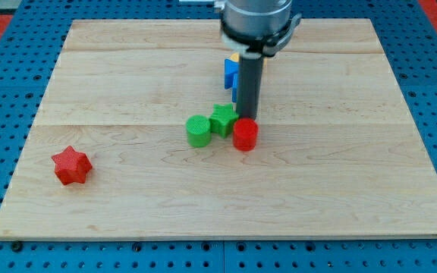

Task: Push the red circle closer to the red star

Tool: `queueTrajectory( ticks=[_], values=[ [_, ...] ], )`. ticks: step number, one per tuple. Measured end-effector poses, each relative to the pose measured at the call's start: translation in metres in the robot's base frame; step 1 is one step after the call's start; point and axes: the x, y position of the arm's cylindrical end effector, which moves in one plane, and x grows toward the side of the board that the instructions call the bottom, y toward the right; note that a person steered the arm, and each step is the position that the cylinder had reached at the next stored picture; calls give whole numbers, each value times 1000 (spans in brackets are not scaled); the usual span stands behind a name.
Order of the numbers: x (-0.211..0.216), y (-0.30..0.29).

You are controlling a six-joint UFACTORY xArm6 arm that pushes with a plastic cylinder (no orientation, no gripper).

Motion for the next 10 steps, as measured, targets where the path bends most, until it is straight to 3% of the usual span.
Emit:
queueTrajectory(
  ticks=[2,3,4,5,6,9,10],
  values=[
    [39,12],
    [59,-47],
    [62,-25],
    [68,57],
    [95,18],
    [101,-153],
    [101,-132]
  ],
)
